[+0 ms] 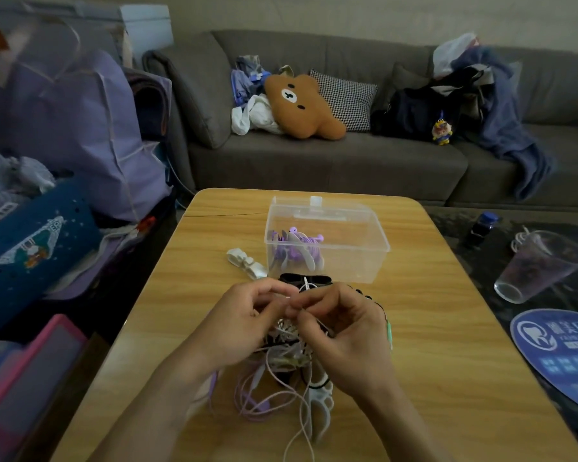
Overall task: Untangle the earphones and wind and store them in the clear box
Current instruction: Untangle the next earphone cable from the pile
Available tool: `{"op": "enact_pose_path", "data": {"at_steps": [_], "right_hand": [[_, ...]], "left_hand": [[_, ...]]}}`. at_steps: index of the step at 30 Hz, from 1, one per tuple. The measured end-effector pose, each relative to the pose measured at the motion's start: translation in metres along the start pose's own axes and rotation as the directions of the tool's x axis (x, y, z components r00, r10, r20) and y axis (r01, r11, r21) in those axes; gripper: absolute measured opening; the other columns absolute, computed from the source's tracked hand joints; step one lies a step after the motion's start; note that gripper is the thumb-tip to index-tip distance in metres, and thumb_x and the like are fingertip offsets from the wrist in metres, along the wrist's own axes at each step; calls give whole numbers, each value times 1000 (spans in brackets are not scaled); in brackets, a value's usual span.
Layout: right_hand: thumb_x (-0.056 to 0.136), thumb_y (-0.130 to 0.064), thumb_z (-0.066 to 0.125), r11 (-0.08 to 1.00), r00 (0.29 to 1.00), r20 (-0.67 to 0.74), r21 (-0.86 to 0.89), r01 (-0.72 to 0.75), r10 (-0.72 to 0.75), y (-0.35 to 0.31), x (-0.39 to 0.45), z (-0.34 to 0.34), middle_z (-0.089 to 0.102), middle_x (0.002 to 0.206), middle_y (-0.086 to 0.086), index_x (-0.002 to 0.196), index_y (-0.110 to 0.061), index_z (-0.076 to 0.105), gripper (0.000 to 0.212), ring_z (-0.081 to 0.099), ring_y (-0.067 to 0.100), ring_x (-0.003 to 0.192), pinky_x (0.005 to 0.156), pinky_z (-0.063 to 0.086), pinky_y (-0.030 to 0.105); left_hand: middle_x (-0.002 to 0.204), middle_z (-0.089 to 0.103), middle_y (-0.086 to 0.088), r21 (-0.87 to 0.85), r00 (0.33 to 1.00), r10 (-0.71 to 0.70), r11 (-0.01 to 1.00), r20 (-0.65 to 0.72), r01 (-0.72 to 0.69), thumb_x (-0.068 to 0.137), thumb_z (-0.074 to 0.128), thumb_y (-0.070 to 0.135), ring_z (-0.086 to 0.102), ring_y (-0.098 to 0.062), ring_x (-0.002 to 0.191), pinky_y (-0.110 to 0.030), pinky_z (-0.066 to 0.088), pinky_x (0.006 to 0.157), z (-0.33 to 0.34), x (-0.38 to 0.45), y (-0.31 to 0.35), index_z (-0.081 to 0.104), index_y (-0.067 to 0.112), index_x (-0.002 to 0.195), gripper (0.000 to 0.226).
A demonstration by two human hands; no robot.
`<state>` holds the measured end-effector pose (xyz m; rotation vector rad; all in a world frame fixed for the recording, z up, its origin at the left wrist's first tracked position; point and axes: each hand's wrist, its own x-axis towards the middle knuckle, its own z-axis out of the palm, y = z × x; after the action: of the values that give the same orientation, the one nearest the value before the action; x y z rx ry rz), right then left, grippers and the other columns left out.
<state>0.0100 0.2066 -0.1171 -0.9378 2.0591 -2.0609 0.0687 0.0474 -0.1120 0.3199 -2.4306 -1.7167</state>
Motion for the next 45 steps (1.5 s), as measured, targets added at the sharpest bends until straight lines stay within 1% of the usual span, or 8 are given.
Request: {"op": "enact_pose_path", "data": {"at_steps": [9,14,21,28,33,36,40,45], "right_hand": [[77,1,77,977,981,-38,-91,-192,190,6,7,-9,75,93,0,68,-13,65,21,75,20,81,73,62,43],[91,-4,68,953,942,-156,104,-284,297,-10,14,-21,74,75,14,87,0,59,11,64,20,54,48,51,26],[98,-27,60,949,868,-428,-66,-307,251,-5,29,-65,62,78,0,95,-17,59,10,52,7,63,56,44,23],[87,-24,76,715,923,-347,-603,-353,164,10,24,-69,47,126,-9,117,-28,59,35,42,13,124,94,34,17],[87,-16,72,734,991,133,-672,99,-11,13,21,-33,58,118,-16,116,-28,65,32,49,3,117,99,30,5],[86,-27,59,643,949,315,-734,219,36,31,16,-17,61,108,-12,112,-35,60,27,53,14,112,108,40,39],[83,-24,65,550,966,260,-804,225,-15,43,20,-18,62,77,-7,92,-29,75,14,55,22,85,93,47,47],[96,-17,64,761,992,98,-638,120,-74,29,30,-25,59,85,-13,89,-21,66,8,54,8,82,74,46,25]], "left_hand": [[96,76,-3,-277,979,-50,961,-195,-6,85,73,12,70,-14,90,-21,54,77,-5,3,0,74,17,103,18],[74,65,-7,-7,995,66,998,-75,-66,78,75,41,59,-20,66,-19,46,63,-14,-1,4,74,26,103,29],[63,52,11,333,892,179,942,-414,-34,84,77,18,49,-4,56,-11,38,50,-34,2,-5,77,27,90,11],[114,53,-3,674,868,182,708,-462,211,92,63,21,49,-30,113,-50,42,94,-46,3,-9,69,23,102,12],[101,66,7,473,891,385,848,-243,-238,91,61,10,60,5,95,-11,44,84,-14,-11,24,66,19,102,15],[96,63,16,469,944,329,835,-5,-289,88,59,22,57,2,93,-19,47,80,14,-12,22,63,27,99,13],[98,55,18,637,954,297,731,25,-244,91,59,34,39,-2,96,-19,28,91,23,-8,5,56,31,110,20],[94,50,21,745,973,228,655,-36,-126,85,68,45,44,-3,107,-28,24,100,6,-7,-1,51,39,125,44]]}}
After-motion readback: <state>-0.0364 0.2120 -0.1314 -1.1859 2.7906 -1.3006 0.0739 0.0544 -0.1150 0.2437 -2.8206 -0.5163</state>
